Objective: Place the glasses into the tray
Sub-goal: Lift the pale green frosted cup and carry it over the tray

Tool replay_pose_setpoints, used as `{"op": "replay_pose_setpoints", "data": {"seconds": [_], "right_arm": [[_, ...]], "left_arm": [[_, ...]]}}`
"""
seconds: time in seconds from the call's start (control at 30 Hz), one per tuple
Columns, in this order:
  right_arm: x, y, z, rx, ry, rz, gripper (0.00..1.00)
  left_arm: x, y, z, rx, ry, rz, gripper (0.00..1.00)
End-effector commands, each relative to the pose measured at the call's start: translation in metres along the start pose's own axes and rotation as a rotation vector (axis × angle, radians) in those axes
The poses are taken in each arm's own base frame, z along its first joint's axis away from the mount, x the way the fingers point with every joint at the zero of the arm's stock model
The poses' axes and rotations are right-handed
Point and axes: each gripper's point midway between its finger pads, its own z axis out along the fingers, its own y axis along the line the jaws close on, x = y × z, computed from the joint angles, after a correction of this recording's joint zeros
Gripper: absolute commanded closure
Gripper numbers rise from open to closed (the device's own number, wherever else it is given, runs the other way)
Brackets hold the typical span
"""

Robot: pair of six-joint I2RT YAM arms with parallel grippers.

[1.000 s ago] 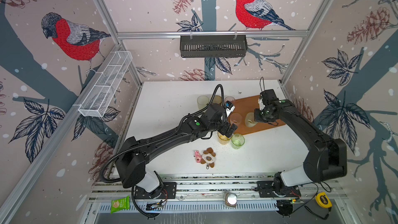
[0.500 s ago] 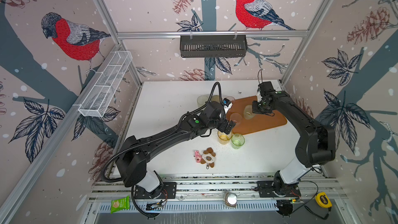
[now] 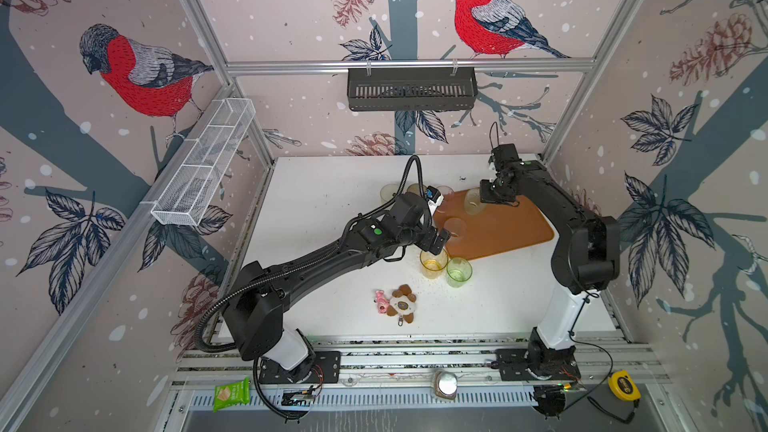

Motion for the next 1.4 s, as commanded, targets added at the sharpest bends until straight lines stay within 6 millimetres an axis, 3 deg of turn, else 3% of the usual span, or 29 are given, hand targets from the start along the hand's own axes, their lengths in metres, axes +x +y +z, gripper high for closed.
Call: {"op": "replay_pose_setpoints", "data": {"seconds": [0.0, 0.53, 1.37], "right_arm": [[-0.011, 0.004, 0.005, -0.013, -0.002, -0.016, 0.97], [-0.042, 0.010, 0.028, -0.023, -0.004, -0.018, 0.97], [-0.040, 0.008, 0.047, -0.020, 0.019, -0.006, 0.97]], "left_arm": [[-0.004, 0.001, -0.001, -0.009, -0.011, -0.002, 0.02], [-0.006, 0.010, 0.003, -0.023, -0.018, -0.017, 0.02], [-0.010, 0.011, 0.011, 0.002, -0.019, -0.042, 0.03]]}}
